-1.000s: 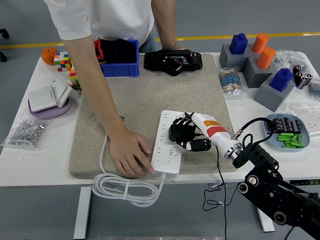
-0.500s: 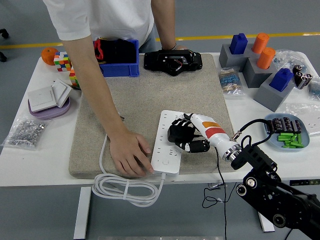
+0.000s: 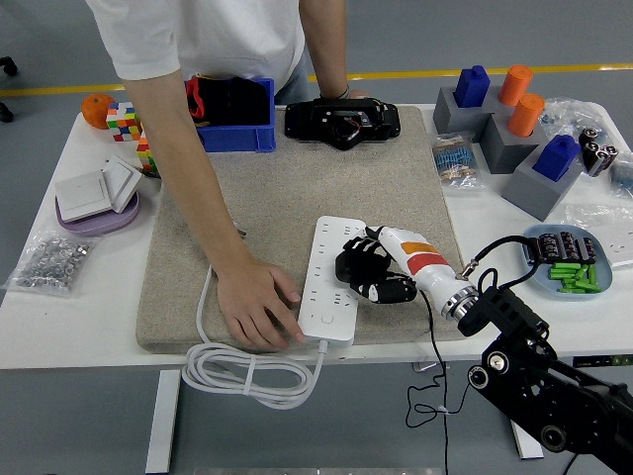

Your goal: Press the white button,pick up the black plug,place it near the board,insert it into the board

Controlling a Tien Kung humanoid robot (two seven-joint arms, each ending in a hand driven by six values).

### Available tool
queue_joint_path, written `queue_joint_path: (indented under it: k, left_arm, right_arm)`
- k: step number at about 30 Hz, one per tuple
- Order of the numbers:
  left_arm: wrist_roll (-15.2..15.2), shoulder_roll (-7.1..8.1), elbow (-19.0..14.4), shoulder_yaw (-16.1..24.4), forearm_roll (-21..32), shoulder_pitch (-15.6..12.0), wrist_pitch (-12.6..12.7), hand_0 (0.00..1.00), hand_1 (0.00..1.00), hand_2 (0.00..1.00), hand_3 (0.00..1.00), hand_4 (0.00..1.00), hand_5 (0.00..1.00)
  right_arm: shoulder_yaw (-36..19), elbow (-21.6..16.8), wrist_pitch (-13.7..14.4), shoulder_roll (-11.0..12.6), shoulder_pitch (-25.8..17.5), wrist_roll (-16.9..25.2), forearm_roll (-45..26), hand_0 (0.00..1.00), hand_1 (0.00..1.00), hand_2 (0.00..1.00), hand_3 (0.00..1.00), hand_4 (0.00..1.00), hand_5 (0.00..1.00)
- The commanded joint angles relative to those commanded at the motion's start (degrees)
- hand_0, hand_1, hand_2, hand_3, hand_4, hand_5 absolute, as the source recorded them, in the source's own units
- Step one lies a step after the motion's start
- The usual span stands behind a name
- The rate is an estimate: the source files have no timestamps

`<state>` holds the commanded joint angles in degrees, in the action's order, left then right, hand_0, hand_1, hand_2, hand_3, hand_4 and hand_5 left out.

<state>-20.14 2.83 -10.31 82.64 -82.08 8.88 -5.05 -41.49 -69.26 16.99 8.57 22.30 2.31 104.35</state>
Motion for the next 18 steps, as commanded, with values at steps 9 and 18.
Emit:
queue_joint_path:
  k: [9, 18]
  left_arm:
    - [-0.05, -0.03, 0.00, 0.07, -0.17, 0.06, -0.03, 0.773, 0.710, 0.665, 0.733, 0.648, 0.541]
    - [-0.09, 0.10, 0.00, 0.03, -0.14, 0.27, -0.04, 0.773, 0.710, 0.665, 0.733, 0.650, 0.541]
  right_arm:
    - [0.57, -0.55, -0.87, 0.21, 0.62, -1.07, 0.71, 0.362, 0.273, 0.364, 0.550, 0.749, 0.002]
    - [1.25, -0.40, -2.67, 0.65, 1.52, -3.73, 2.05, 0.353, 0.268, 0.362, 0.550, 0.748, 0.002]
